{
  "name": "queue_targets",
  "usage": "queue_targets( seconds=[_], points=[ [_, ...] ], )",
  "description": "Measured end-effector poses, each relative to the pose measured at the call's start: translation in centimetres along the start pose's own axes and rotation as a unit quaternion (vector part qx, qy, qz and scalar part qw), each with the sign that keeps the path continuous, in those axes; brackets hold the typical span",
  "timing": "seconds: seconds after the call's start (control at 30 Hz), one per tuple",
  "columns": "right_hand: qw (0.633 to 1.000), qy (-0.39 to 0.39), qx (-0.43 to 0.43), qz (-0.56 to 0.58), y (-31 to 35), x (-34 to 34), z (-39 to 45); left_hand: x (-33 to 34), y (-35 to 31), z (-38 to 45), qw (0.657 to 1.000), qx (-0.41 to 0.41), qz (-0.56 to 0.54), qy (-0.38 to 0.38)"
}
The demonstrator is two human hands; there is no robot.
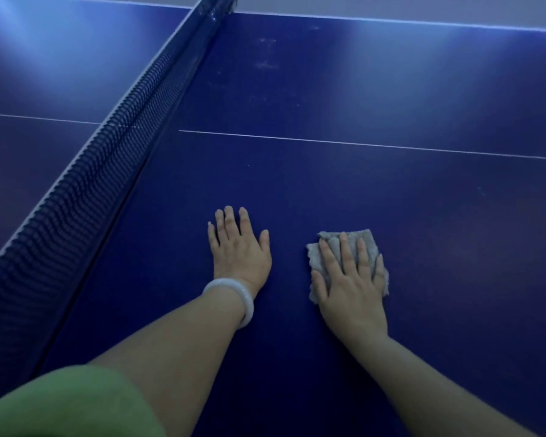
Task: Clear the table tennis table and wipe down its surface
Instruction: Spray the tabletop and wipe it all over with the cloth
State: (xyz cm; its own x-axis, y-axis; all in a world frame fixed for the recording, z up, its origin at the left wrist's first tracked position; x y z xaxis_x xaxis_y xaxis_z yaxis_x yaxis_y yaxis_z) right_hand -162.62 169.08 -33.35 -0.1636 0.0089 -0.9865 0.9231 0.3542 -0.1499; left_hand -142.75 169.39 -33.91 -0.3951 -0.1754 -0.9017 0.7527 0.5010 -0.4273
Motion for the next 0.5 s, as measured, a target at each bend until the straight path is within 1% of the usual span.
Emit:
queue_targets(
  seconds=[0.07, 0.13, 0.17, 0.2, 0.3, 0.37, 0.43, 0.5],
  points=[
    [1.0, 0.007, 0.006, 0.009, 0.0, 0.1, -0.1, -0.9, 0.2, 0.0, 0.995, 0.012, -0.095, 0.012],
    [1.0, 0.015, 0.007, 0.006, 0.0, 0.0, -0.1, -2.2, 1.2, -0.9, 0.979, 0.017, -0.198, 0.043],
    [1.0, 0.016, 0.006, 0.002, 0.0, 0.0, -0.1, -3.0, 2.2, -2.0, 0.974, 0.019, -0.218, 0.056],
    [1.0, 0.017, 0.007, 0.001, 0.0, -0.1, -0.1, -3.6, 3.4, -3.6, 0.976, 0.021, -0.207, 0.06],
    [1.0, 0.018, 0.013, 0.011, -0.1, -0.2, -0.2, -5.1, 8.4, -10.3, 0.992, 0.026, -0.112, 0.046],
    [1.0, 0.02, 0.013, 0.014, 0.0, -0.3, -0.2, -5.8, 11.7, -15.0, 0.997, 0.031, -0.053, 0.043],
    [1.0, 0.017, 0.012, 0.011, 0.1, -0.2, -0.2, -6.0, 13.6, -18.4, 0.997, 0.052, 0.009, 0.056],
    [1.0, 0.019, 0.014, 0.003, 0.0, -0.2, -0.4, -6.1, 14.3, -19.8, 0.995, 0.063, 0.037, 0.063]
  ],
)
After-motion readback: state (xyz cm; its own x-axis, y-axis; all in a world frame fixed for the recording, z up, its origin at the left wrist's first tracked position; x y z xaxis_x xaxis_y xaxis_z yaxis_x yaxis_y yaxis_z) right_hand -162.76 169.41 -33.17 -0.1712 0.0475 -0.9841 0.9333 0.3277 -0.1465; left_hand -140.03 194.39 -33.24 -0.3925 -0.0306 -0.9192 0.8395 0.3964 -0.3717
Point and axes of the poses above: each hand's wrist, its own z-axis towards the middle knuckle, its own x-axis out of the palm, y = z × x, the point moved 4 cm from there along z, towards the middle knuckle, and after that the axes turned 14 degrees about -z, right-handed, at the moved point
